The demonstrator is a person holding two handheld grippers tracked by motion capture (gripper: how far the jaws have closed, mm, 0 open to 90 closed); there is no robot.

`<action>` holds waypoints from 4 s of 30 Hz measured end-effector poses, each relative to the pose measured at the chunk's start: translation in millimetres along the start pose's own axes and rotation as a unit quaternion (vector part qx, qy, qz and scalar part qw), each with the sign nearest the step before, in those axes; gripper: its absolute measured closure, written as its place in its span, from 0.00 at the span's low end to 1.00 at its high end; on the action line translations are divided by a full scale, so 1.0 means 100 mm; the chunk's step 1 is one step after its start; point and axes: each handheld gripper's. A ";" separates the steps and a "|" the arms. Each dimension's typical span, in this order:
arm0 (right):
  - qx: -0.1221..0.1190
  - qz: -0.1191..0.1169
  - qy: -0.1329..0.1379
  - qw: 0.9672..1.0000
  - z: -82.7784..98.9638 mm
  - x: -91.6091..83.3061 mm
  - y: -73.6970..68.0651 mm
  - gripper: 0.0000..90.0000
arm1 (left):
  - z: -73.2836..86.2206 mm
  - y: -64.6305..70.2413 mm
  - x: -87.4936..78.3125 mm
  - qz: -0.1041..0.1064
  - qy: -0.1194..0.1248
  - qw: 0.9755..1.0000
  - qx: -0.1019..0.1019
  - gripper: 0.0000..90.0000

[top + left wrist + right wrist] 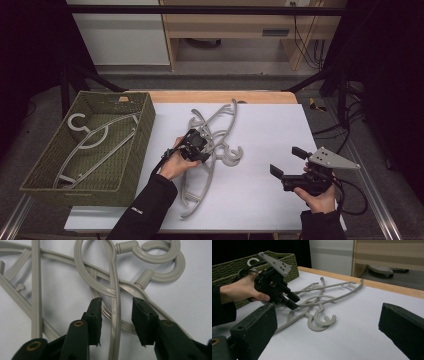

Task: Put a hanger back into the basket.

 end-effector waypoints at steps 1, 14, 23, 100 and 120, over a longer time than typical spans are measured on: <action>0.001 0.000 0.000 1.000 0.00 0.00 0.00 0.03 | 0.00 0.01 0.02 -0.001 0.000 1.000 0.000 0.71; -0.001 0.000 -0.001 1.000 0.00 0.01 0.00 0.03 | 0.00 0.00 0.04 0.000 -0.018 1.000 -0.005 0.90; 0.001 0.000 -0.001 1.000 0.00 0.01 0.00 0.03 | -0.01 0.02 0.01 0.009 -0.022 1.000 -0.016 0.90; 0.000 0.001 -0.007 1.000 0.02 0.01 0.00 0.03 | 0.28 0.22 -1.65 0.021 0.127 0.991 0.029 0.92; 0.002 0.002 -0.008 1.000 0.03 0.02 0.00 0.03 | 0.66 -0.15 -2.37 0.004 0.147 0.989 0.000 0.92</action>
Point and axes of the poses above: each handheld gripper's, and its own axes: x roughly forward along the jaws, z roughly out of its underside, y roughly to its right, and after that the axes turned 5 degrees about z, right-handed
